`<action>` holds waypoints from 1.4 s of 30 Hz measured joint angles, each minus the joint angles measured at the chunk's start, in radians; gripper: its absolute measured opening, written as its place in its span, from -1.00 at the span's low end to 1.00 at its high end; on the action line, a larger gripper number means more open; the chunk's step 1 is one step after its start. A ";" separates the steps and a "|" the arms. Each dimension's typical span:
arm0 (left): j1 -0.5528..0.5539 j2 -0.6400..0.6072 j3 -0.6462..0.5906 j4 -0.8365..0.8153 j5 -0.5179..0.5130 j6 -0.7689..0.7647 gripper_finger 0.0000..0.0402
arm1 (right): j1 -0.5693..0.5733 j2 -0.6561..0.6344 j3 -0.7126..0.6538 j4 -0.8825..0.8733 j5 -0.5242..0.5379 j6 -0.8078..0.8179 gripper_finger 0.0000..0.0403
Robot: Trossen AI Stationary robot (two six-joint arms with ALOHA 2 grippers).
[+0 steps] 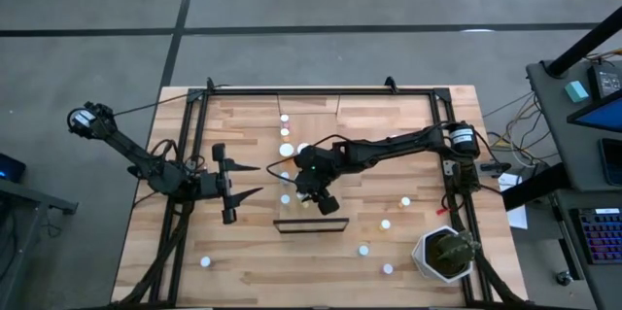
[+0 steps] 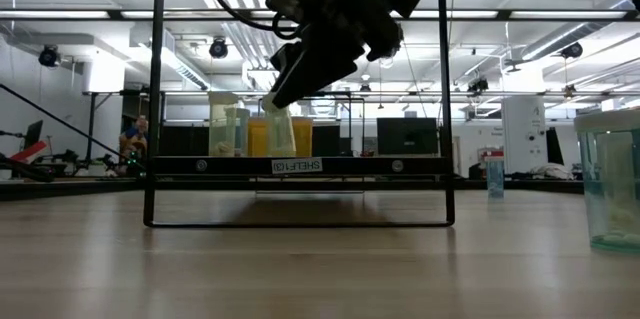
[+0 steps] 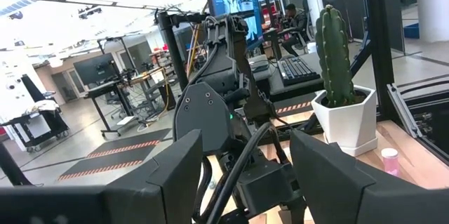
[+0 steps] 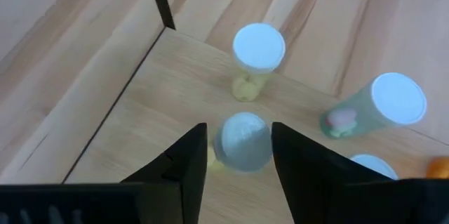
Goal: Pick and place medicine bottles onto shelf by color
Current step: Put the yellow pill bottle aligned with the other yellow pill bottle on the shelf
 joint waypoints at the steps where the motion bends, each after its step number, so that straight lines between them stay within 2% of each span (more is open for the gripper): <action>1: 0.000 0.000 0.000 0.000 0.000 0.000 -0.01 | 0.000 0.000 0.000 0.001 0.000 0.001 -0.24; 6: 0.000 0.000 0.000 0.000 0.000 0.000 -0.01 | 0.000 0.000 0.000 0.001 0.000 0.008 -0.23; 16: 0.000 0.000 0.000 0.000 0.000 0.000 -0.01 | 0.009 0.000 0.000 0.000 -0.004 0.010 -0.37; 25: 0.000 0.000 0.000 0.000 0.000 0.000 -0.01 | 0.015 -0.008 0.010 -0.009 -0.004 0.008 -0.33; 30: 0.000 0.000 0.000 0.000 0.000 0.000 -0.01 | 0.024 -0.008 0.010 -0.009 0.004 -0.016 -0.38; 35: 0.000 0.000 0.000 0.000 0.000 0.000 -0.01 | 0.060 -0.009 0.010 0.003 0.110 -0.088 -0.41; 42: 0.000 0.000 0.000 0.000 0.000 0.000 -0.01 | 0.078 -0.009 0.010 0.042 0.190 -0.102 -0.41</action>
